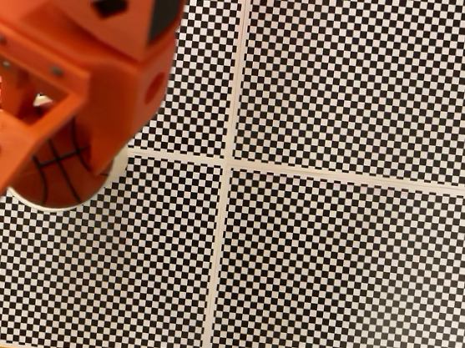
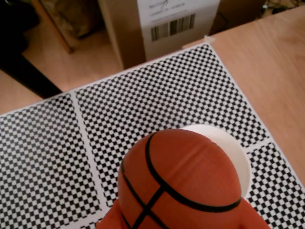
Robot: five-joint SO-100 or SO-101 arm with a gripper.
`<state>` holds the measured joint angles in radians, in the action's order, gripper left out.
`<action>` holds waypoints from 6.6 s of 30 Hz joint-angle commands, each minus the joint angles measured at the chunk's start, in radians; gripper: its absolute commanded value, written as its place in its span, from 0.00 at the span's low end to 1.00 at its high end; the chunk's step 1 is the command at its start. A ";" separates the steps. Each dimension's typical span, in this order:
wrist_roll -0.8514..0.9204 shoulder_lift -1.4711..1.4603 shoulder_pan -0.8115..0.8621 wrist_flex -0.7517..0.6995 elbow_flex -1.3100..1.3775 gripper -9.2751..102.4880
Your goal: Grasp basketball and place into cup.
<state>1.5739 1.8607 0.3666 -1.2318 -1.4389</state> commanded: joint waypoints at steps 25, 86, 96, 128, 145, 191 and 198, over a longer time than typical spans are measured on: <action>0.040 -0.160 0.160 -0.011 0.204 0.23; 0.029 -0.190 0.081 0.067 0.127 0.44; 0.032 -0.198 0.080 0.067 0.144 0.42; 0.025 0.075 -0.087 -0.141 0.141 0.10; 0.072 0.723 -0.318 0.011 -0.485 0.08; 0.048 1.428 -0.314 0.334 -1.600 0.08; 0.026 1.428 -0.322 0.337 -1.700 0.08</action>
<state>1.6076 3.2781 0.0491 -0.9081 -3.1247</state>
